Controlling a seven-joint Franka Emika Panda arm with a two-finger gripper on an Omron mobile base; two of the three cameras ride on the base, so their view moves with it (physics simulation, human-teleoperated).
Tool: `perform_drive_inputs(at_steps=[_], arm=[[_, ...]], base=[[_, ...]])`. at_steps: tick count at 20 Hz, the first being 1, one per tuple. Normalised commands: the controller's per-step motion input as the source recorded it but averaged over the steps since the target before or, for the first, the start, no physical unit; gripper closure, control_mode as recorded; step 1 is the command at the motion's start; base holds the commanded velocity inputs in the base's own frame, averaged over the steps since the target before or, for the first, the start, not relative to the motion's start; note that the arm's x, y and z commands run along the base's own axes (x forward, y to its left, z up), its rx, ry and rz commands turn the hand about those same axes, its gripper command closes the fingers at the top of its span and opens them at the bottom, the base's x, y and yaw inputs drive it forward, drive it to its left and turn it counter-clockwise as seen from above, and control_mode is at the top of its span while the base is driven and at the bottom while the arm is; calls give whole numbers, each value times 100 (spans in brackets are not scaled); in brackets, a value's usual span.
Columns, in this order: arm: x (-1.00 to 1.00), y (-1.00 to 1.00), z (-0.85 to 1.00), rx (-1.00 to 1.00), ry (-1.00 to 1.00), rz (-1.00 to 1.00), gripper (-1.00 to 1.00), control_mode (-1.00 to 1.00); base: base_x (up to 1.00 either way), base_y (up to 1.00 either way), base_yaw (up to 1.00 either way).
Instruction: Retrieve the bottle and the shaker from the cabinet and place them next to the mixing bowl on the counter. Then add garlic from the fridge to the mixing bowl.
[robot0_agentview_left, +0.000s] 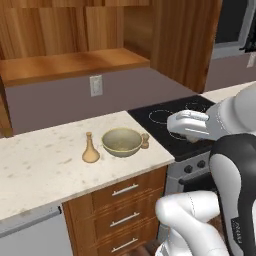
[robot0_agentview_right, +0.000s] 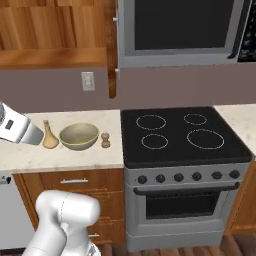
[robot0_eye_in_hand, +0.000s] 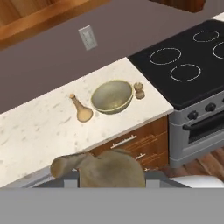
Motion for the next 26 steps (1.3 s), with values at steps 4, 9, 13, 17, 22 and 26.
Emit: perform_drive_inputs(at_steps=[4, 9, 13, 17, 22, 26], arm=[[0, 0, 0, 0, 0, 0, 100, 100], [0, 0, 0, 0, 0, 0, 100, 100], [0, 0, 0, 0, 0, 0, 100, 100], [0, 0, 0, 0, 0, 0, 100, 100], [0, 0, 0, 0, 0, 0, 100, 100], [17, 0, 2, 0, 8, 0, 100, -100]], base=[[98, 0, 15], [52, 1, 4], [2, 0, 0], [0, 0, 0], [0, 0, 0], [0, 0, 0]])
